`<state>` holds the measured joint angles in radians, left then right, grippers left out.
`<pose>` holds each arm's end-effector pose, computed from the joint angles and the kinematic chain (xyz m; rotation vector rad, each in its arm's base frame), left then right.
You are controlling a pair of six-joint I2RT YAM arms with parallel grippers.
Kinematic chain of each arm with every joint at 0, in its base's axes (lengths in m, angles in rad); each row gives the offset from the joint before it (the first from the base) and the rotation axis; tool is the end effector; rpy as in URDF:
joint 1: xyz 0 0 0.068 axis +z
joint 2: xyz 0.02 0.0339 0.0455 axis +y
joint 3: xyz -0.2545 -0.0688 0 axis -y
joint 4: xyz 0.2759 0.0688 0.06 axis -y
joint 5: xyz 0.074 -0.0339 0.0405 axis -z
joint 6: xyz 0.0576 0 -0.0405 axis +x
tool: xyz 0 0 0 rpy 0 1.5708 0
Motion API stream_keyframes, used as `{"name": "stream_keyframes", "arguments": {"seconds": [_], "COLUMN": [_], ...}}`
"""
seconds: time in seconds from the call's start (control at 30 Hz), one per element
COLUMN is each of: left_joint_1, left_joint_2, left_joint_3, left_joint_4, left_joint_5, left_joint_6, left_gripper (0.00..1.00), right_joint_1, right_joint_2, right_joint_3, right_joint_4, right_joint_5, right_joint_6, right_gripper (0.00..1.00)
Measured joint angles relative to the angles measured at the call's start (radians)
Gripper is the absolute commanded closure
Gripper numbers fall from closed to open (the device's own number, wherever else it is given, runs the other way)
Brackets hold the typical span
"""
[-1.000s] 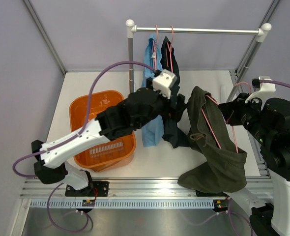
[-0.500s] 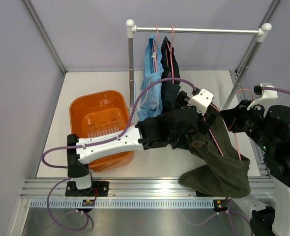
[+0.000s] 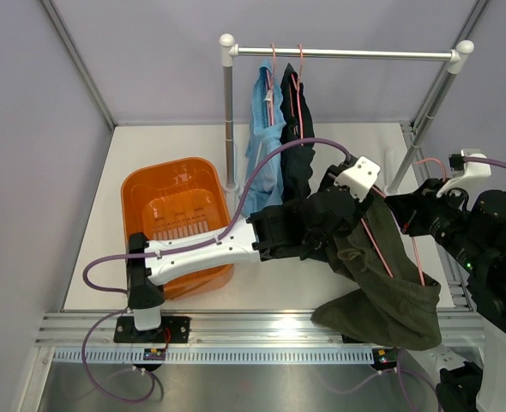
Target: Remove the shorts from the hanger
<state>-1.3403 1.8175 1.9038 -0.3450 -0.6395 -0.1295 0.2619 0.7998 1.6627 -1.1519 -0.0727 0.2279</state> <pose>0.1404 -0.4478 0.4131 0.6278 1.6893 -0.4724 0.0979 0.0306 0.5072 -0.0829 1.8770 0.4059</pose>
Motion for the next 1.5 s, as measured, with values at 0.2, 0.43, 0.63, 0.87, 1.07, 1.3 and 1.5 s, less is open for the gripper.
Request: {"name": "stream_keyframes", "arguments": {"seconds": [0.2,0.43,0.63,0.87,1.07,1.3,1.5], "left_joint_1": [-0.001,-0.006,0.023,0.108,0.152,0.178,0.172], "left_joint_2": [0.010,0.010,0.010,0.010,0.013,0.022,-0.008], "left_joint_3": [0.000,0.001,0.023,0.059,0.060,0.059,-0.035], "left_joint_4": [-0.002,0.015,0.024,0.034,0.032,0.024,0.069], "left_joint_5": [-0.007,-0.069,-0.109,-0.109,-0.091,-0.035,0.049], "left_joint_6": [0.006,0.063,0.087,0.087,0.085,0.072,0.072], "left_gripper": [0.76,0.94,0.98,0.97,0.96,1.00,1.00], "right_joint_1": [0.000,0.000,0.000,0.000,0.000,0.000,0.000], "right_joint_2": [-0.014,-0.016,-0.031,-0.036,-0.050,-0.074,-0.081], "right_joint_3": [0.015,0.021,0.024,0.039,0.046,0.069,0.062], "right_joint_4": [-0.005,-0.005,0.008,0.035,0.056,0.078,0.090], "right_joint_5": [0.000,-0.002,-0.035,-0.072,-0.101,-0.104,-0.077], "right_joint_6": [0.000,-0.006,-0.015,-0.033,-0.037,-0.037,-0.024], "right_gripper": [1.00,1.00,1.00,1.00,1.00,1.00,1.00]}}
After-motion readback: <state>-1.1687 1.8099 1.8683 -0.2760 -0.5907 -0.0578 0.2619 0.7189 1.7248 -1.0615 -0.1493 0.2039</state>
